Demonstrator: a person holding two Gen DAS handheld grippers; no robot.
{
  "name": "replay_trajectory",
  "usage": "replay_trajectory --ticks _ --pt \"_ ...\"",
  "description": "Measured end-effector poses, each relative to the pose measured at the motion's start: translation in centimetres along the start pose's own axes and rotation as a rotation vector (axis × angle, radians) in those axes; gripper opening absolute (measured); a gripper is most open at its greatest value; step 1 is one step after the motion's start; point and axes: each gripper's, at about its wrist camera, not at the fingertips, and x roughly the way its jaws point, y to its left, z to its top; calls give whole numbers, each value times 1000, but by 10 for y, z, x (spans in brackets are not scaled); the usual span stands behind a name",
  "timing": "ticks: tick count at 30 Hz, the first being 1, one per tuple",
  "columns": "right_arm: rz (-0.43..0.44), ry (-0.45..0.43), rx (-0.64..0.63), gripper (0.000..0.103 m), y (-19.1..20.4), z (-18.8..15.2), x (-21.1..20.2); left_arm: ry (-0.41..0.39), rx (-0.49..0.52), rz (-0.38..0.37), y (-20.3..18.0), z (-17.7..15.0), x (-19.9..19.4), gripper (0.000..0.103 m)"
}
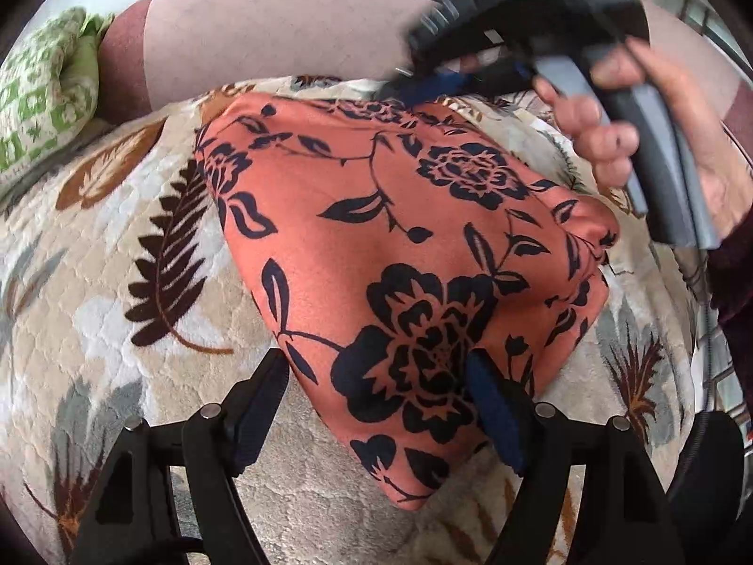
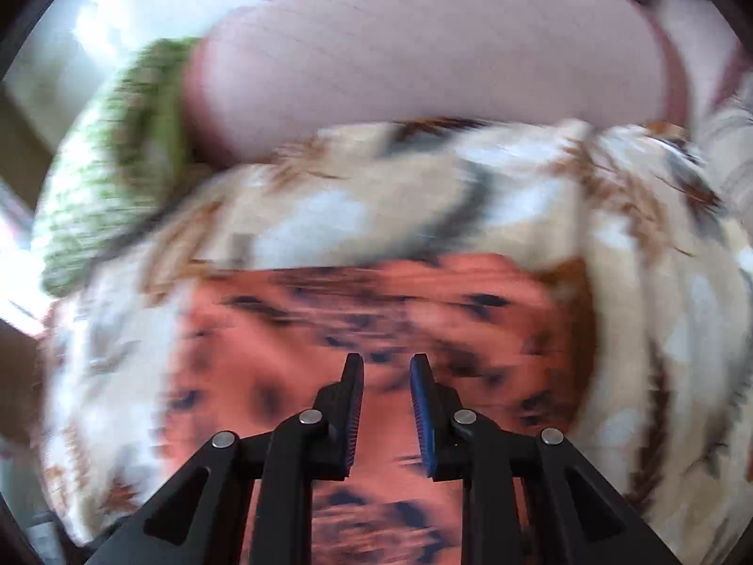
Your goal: Fold small clothes
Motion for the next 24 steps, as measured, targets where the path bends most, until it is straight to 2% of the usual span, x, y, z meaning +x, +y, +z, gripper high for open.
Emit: replay_trajectory --ticks 2,5,7,9,10,12,13,15,19,22,24 --pt "80 32 -59 23 27 5 5 -1 23 4 0 -5 -2 78" --pt "96 77 -93 23 52 15 34 10 21 -3 2 -7 1 78" --pt "85 125 -49 24 51 23 66 17 13 -10 4 -9 1 78" --pt "55 133 -7 22 42 27 90 16 8 -9 6 -9 2 78" --pt "106 107 38 22 35 31 94 18 8 -10 7 -9 1 78" --pt "162 35 131 22 19 39 83 24 18 -20 6 -9 1 78" --pt "162 -27 193 22 7 40 70 25 27 -19 7 -8 2 78" --pt "113 -88 217 24 -8 40 48 19 40 -9 6 -6 1 78" --pt "126 -66 201 23 -31 27 8 -36 34 13 5 4 -10 78" --pt "110 -61 186 24 -48 2 -24 -88 -71 -25 26 10 -24 78" --pt "90 -28 180 24 -52 -24 -39 -120 -168 -43 41 13 -29 78"
